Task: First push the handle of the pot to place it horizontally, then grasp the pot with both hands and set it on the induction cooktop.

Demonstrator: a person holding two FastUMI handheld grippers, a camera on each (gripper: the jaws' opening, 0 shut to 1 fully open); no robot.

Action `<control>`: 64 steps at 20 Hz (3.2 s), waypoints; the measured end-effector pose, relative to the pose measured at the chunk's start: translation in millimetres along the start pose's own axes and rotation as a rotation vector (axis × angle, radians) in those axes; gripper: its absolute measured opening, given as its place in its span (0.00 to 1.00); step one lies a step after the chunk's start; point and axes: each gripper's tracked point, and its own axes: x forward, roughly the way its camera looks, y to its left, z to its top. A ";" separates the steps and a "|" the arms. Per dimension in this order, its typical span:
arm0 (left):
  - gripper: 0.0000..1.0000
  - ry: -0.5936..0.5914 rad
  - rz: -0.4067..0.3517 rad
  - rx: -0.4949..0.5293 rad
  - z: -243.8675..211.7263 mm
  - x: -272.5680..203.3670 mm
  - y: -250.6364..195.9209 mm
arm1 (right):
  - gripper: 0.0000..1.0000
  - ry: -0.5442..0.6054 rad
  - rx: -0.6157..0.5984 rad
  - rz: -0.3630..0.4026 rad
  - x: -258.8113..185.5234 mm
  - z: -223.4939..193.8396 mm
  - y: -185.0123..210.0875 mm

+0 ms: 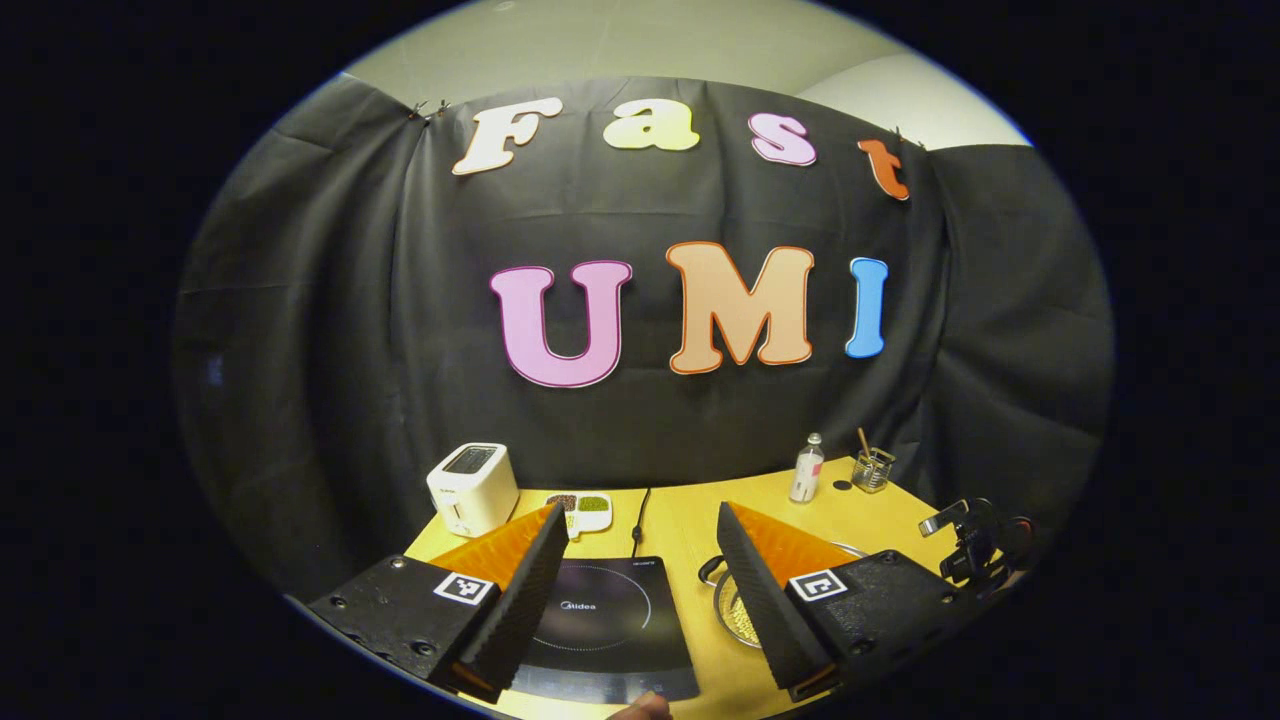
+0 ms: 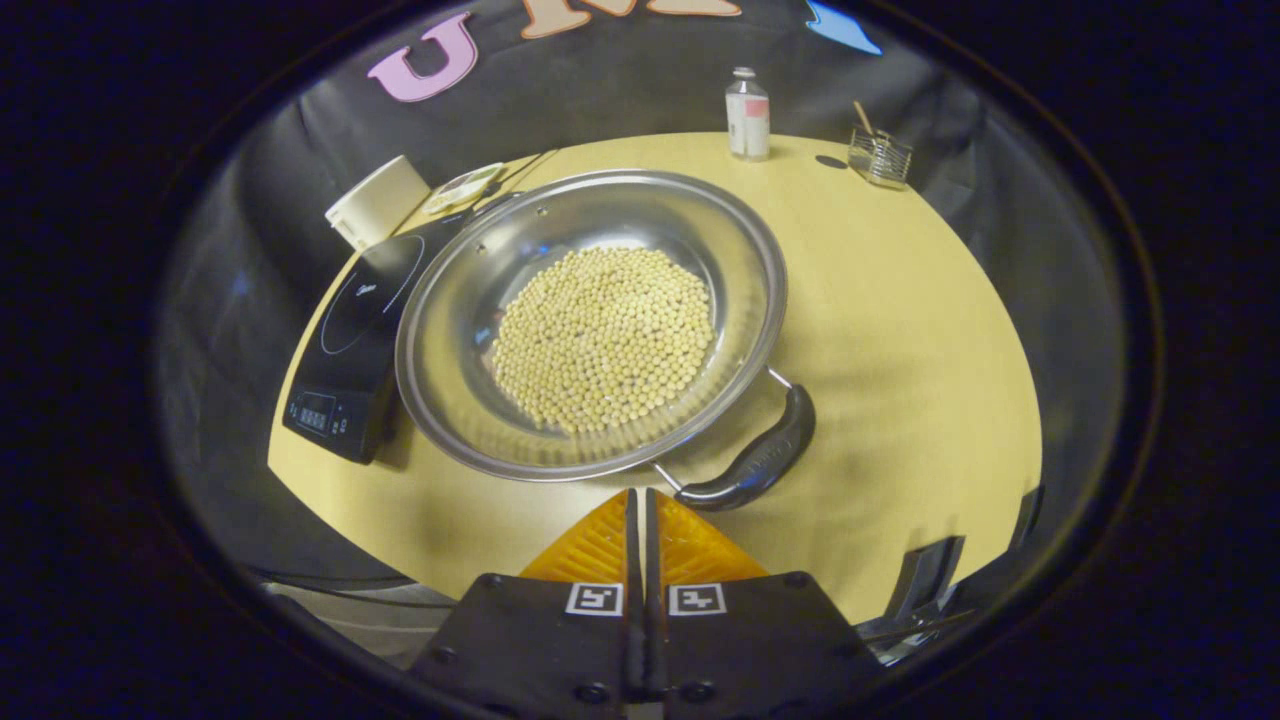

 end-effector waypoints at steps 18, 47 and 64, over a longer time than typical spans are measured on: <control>0.92 0.062 0.109 0.018 -4.1 -29.5 -21.2 | 0.03 -0.031 -0.081 -0.019 30.2 69.3 -74.6; 0.95 0.676 -0.262 -0.296 -200.4 62.2 -63.2 | 0.51 -0.156 0.013 -0.210 2.9 121.8 -86.5; 0.85 1.000 -0.187 -0.276 -300.1 110.6 -95.9 | 0.60 -0.003 0.172 0.025 77.7 126.5 -89.8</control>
